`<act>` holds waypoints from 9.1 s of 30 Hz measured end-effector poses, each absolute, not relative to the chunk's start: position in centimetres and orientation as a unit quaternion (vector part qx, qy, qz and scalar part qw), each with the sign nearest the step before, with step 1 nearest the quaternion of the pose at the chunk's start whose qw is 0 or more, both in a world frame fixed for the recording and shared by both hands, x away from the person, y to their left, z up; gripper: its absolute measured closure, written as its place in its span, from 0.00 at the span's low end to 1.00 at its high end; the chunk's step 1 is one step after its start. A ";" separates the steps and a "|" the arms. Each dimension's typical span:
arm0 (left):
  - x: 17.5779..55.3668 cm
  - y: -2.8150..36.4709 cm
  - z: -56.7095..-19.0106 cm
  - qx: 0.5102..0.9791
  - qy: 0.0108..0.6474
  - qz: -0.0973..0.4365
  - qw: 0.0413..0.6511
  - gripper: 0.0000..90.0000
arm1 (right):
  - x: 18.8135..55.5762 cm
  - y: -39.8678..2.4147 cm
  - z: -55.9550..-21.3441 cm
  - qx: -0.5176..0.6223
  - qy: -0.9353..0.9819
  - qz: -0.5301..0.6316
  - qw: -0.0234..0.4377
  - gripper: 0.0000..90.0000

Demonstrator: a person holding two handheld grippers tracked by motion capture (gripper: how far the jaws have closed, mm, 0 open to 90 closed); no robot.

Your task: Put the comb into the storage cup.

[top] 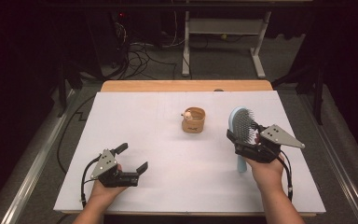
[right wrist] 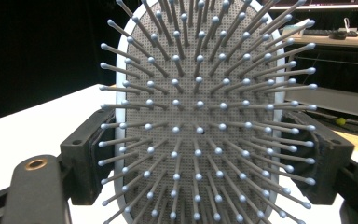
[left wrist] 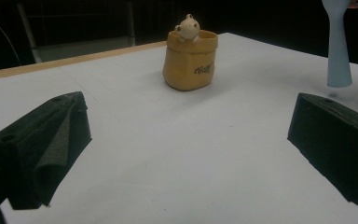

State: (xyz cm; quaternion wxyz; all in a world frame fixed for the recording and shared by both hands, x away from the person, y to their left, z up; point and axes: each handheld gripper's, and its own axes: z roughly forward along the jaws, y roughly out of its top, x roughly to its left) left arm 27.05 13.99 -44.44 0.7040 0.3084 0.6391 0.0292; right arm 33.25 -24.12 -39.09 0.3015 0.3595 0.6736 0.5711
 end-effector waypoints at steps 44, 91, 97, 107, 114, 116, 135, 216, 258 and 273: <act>26.7 12.8 -43.7 0.321 0.639 0.026 0.699 0.00 | 36.4 -19.4 -38.1 0.339 0.673 0.585 0.299 0.23; 26.8 14.1 -44.0 0.312 0.645 0.019 0.697 0.00 | 42.8 -14.1 -33.8 0.329 0.646 0.609 0.322 0.23; 26.8 14.2 -44.0 0.308 0.646 0.017 0.698 0.00 | 43.5 -13.5 -33.1 0.330 0.639 0.614 0.325 0.23; 26.9 14.5 -44.0 0.308 0.646 0.017 0.699 0.00 | 45.0 -12.5 -32.5 0.330 0.630 0.619 0.334 0.23; 26.7 14.4 -43.9 0.304 0.648 0.010 0.698 0.00 | 46.4 -12.2 -32.9 0.342 0.625 0.617 0.335 0.23; 26.7 14.5 -44.0 0.311 0.643 0.011 0.700 0.00 | 46.8 -12.2 -33.2 0.343 0.621 0.618 0.338 0.23; 26.6 14.5 -44.0 0.314 0.641 0.012 0.701 0.00 | 48.1 -11.9 -34.8 0.351 0.619 0.619 0.332 0.23; 26.4 14.0 -44.1 0.315 0.645 0.005 0.696 0.00 | 49.3 -11.8 -40.2 0.411 0.622 0.592 0.308 0.22; 26.2 14.1 -44.1 0.322 0.638 0.006 0.700 0.00 | 51.2 -12.5 -40.4 0.447 0.617 0.585 0.278 0.21; 26.2 14.1 -44.1 0.323 0.638 0.006 0.699 0.00 | 51.4 -12.7 -40.3 0.445 0.621 0.582 0.276 0.20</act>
